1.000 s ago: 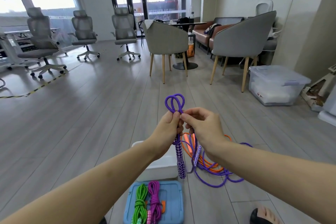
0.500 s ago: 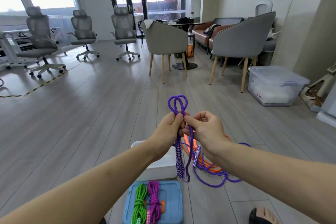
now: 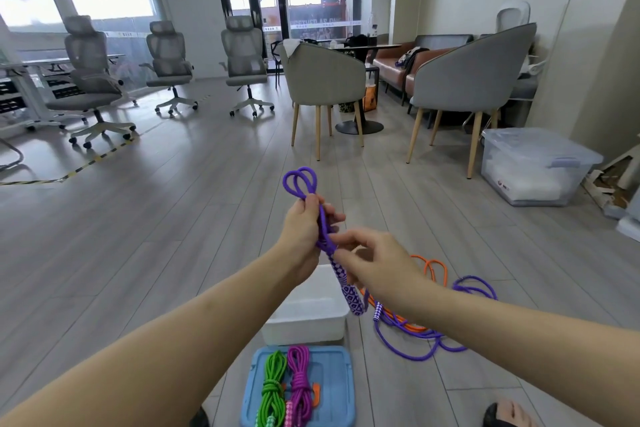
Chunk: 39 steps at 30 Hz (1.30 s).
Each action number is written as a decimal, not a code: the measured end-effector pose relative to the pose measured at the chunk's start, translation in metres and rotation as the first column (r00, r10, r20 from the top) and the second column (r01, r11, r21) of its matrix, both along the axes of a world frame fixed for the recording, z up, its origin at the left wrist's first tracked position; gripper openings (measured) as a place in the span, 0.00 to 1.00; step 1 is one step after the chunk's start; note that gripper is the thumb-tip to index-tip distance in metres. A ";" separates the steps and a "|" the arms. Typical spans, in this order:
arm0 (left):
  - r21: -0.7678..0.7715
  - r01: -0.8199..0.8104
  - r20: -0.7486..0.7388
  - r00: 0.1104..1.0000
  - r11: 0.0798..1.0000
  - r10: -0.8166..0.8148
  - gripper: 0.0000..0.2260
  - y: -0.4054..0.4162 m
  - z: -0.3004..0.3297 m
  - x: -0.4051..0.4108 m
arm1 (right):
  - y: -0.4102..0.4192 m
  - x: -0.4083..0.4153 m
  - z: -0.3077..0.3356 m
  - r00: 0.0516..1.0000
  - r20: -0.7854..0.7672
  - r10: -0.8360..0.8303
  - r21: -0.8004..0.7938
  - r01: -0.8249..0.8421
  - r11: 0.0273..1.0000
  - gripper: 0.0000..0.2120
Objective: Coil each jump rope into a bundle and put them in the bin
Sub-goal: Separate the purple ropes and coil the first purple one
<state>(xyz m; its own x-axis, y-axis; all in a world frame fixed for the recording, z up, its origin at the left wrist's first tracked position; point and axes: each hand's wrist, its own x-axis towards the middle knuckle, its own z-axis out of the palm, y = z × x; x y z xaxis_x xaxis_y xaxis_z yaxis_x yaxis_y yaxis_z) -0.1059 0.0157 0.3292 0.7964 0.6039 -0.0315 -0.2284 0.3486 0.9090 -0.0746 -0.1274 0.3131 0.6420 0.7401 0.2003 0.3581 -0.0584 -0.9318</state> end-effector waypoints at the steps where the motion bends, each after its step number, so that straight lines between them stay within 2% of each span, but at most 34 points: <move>1: -0.083 -0.013 0.048 0.999 0.996 0.017 0.12 0.006 0.004 0.002 | -0.004 0.000 -0.003 0.986 0.153 0.063 -0.088 -0.049 0.995 0.14; 2: -0.161 -0.020 0.086 0.996 0.987 0.034 0.12 0.013 0.007 0.003 | -0.008 0.000 -0.006 0.952 0.271 0.144 -0.178 -0.097 0.979 0.15; 3: -0.227 -0.017 0.116 0.992 0.974 0.045 0.13 0.020 0.009 0.004 | -0.012 -0.002 -0.009 0.920 0.325 0.219 -0.250 -0.140 0.958 0.15; 5: -0.309 0.003 0.158 0.986 0.951 0.048 0.13 0.032 0.014 0.003 | -0.017 -0.009 -0.009 0.929 0.262 0.260 -0.249 -0.196 0.949 0.12; 7: -0.351 0.013 0.177 0.983 0.936 0.053 0.14 0.039 0.018 0.002 | -0.018 -0.015 -0.005 0.957 0.167 0.235 -0.141 -0.213 0.967 0.06; 9: -0.378 0.004 0.183 0.981 0.926 0.070 0.14 0.046 0.022 0.001 | -0.018 -0.014 -0.001 0.971 0.132 0.201 -0.079 -0.191 0.978 0.06; 12: -0.406 0.018 0.205 0.976 0.914 0.072 0.15 0.056 0.026 -0.004 | -0.020 -0.002 -0.003 0.976 0.111 0.189 -0.118 -0.176 0.977 0.04; 15: -0.306 0.051 0.167 0.986 0.951 0.001 0.14 0.058 0.025 -0.009 | -0.026 0.017 -0.010 0.957 0.251 0.145 -0.196 -0.096 0.976 0.02; 18: -0.041 0.120 0.003 0.993 0.992 -0.120 0.12 0.048 0.022 -0.015 | -0.028 0.032 -0.006 0.876 0.473 0.099 -0.180 -0.014 0.984 0.05; 20: 0.115 0.189 -0.093 0.979 0.975 -0.179 0.12 0.038 0.017 -0.018 | -0.026 0.036 -0.002 0.823 0.563 0.077 -0.134 -0.001 0.991 0.05; 24: 0.304 0.306 -0.217 0.944 0.902 -0.247 0.13 0.018 0.009 -0.022 | -0.018 0.036 0.001 0.747 0.665 -0.016 -0.035 0.052 0.998 0.06; 28: 0.391 0.400 -0.298 0.907 0.829 -0.297 0.16 0.008 0.004 -0.026 | -0.013 0.031 0.006 0.700 0.708 -0.093 0.040 0.092 0.995 0.07; 32: 0.384 0.467 -0.316 0.877 0.797 -0.362 0.20 0.003 0.003 -0.027 | -0.013 0.033 0.010 0.683 0.711 -0.170 0.066 0.176 0.982 0.08; 39: 0.434 0.539 -0.347 0.839 0.722 -0.418 0.18 0.000 0.000 -0.028 | -0.015 0.039 0.012 0.637 0.754 -0.163 0.031 0.212 0.977 0.09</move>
<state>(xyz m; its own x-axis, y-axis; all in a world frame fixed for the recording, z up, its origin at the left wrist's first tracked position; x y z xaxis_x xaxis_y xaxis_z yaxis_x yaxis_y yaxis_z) -0.1343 0.0162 0.3288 0.9920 0.1200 -0.0403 0.0588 -0.1543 0.9863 -0.0359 -0.1429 0.3253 0.4173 0.6465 0.6386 0.9064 -0.2458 -0.3435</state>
